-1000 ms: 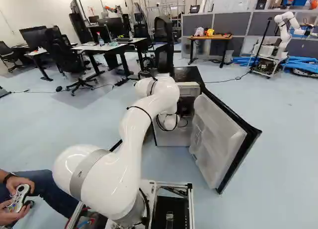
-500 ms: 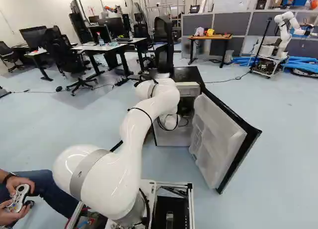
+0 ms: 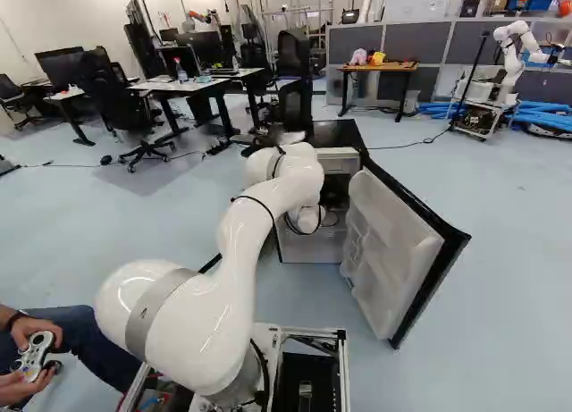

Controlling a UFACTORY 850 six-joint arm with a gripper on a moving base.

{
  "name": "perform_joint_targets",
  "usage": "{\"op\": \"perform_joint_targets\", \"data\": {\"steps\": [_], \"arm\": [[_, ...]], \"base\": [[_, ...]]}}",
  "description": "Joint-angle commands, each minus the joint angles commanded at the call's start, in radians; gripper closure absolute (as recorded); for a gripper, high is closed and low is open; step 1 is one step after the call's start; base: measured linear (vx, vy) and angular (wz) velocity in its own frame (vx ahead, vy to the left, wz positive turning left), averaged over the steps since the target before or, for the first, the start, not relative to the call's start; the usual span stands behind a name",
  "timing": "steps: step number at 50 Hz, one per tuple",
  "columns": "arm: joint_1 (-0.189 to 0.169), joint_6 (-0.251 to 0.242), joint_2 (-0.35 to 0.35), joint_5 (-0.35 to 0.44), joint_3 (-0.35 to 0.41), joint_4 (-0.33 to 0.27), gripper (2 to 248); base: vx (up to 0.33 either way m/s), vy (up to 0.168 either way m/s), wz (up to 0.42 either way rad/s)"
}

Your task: Grab a drink from the fridge

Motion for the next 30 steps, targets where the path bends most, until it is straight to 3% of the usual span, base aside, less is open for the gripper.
{"op": "perform_joint_targets", "data": {"steps": [4, 5, 30], "arm": [[0.0, 0.0, 0.0, 0.0, 0.0, 0.0, 127], [0.0, 0.0, 0.0, 0.0, 0.0, 0.0, 156], [-0.001, 0.0, 0.014, 0.0, 0.024, 0.0, 157]], "base": [[0.0, 0.0, 0.0], [0.0, 0.0, 0.0], [0.0, 0.0, 0.0]]}}
